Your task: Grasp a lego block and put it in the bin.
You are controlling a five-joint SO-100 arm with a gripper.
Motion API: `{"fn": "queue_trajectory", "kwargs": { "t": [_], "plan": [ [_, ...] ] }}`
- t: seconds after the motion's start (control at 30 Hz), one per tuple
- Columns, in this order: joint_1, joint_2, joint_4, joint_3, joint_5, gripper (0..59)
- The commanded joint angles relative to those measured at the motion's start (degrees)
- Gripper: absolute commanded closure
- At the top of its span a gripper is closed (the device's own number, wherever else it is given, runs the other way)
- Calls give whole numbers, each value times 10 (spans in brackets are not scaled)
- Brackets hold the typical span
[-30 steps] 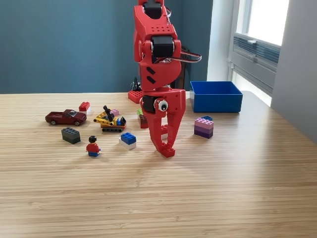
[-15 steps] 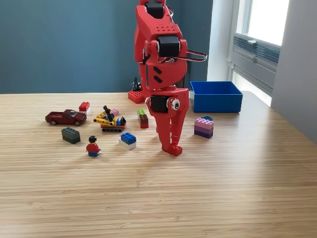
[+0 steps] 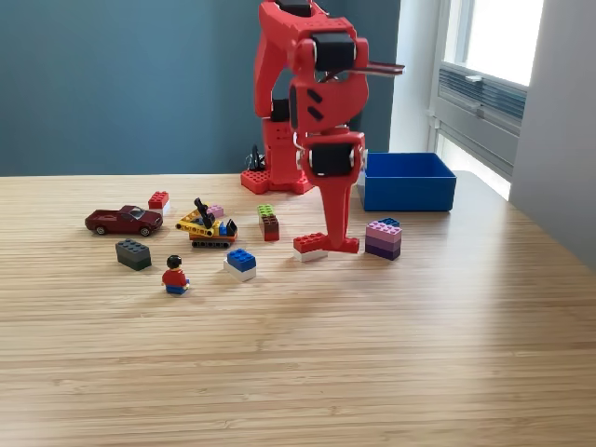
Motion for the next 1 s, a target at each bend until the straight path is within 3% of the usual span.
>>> {"fn": "queue_trajectory", "kwargs": {
  "t": [0.03,0.33,1.0],
  "plan": [
    [-60,134,35,5,-32,586],
    [-233,201,87,46,-47,586],
    [-552,201,189,5,-34,586]
  ]
}}
